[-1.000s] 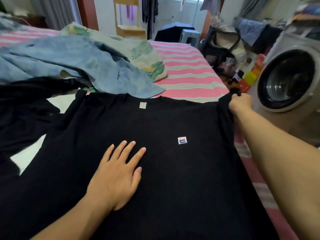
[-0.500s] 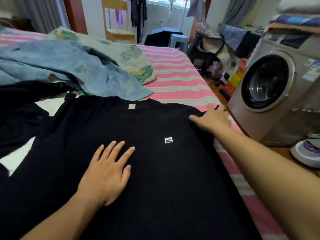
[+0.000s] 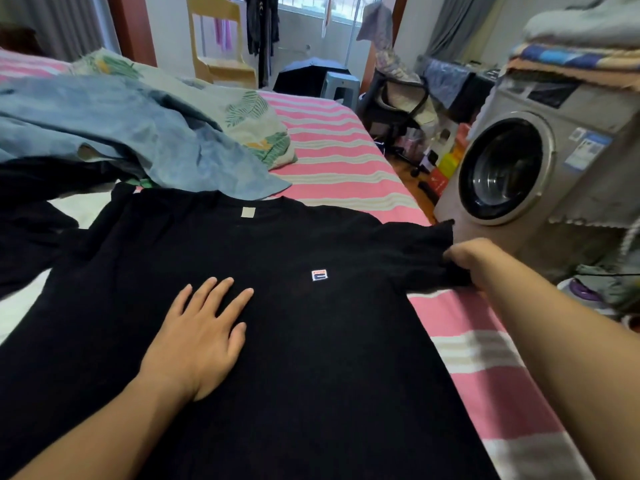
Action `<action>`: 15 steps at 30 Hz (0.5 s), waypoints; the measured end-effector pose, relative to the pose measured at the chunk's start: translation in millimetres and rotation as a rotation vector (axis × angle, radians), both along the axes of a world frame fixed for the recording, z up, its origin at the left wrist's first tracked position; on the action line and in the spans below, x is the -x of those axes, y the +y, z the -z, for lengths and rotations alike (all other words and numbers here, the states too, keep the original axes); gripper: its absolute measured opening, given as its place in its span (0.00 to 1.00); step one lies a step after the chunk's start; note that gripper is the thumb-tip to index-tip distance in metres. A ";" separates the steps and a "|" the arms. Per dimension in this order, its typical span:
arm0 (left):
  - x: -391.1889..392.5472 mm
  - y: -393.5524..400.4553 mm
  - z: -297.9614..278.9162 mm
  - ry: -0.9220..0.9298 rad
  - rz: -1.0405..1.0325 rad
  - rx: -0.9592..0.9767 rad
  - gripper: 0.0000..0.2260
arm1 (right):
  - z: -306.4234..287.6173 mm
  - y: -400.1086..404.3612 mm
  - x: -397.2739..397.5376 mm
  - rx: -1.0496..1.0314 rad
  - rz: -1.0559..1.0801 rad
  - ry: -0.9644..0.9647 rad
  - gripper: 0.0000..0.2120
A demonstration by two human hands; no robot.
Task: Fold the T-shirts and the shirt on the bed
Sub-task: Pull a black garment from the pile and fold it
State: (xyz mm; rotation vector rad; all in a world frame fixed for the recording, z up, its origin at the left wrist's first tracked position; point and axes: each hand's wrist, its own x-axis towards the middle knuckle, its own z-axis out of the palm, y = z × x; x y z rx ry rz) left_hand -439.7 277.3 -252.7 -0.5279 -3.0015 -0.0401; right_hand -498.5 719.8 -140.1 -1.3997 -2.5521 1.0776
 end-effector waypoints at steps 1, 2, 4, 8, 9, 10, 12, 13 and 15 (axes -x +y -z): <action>-0.2 0.4 0.1 -0.002 0.001 0.001 0.30 | 5.6 8.3 -1.4 0.054 0.016 -0.002 0.21; -0.5 1.0 -0.5 -0.005 0.002 0.001 0.30 | 5.0 6.3 -5.4 0.084 0.016 -0.008 0.20; -0.2 0.9 -0.8 -0.010 0.005 0.002 0.30 | -0.4 -4.1 -9.4 0.107 -0.040 -0.045 0.17; -0.7 0.5 -2.8 -0.032 0.007 0.012 0.30 | -25.3 -33.4 -2.8 0.169 -0.112 -0.141 0.06; -1.6 0.8 -4.7 -0.039 0.006 0.010 0.30 | -35.5 -43.9 0.6 0.217 -0.125 -0.113 0.05; -2.8 1.4 -7.4 -0.046 0.005 0.016 0.31 | -46.7 -56.4 6.7 0.269 -0.147 -0.061 0.04; -1.5 2.3 -10.8 -0.094 0.009 0.022 0.32 | -71.1 -92.3 22.0 0.326 -0.230 0.062 0.03; -0.2 2.3 -12.4 -0.131 0.019 0.014 0.33 | -82.2 -115.3 27.8 0.332 -0.314 0.108 0.04; 5.6 -0.2 -17.3 -0.211 0.037 -0.037 0.30 | -97.9 -166.2 30.3 0.385 -0.551 0.087 0.03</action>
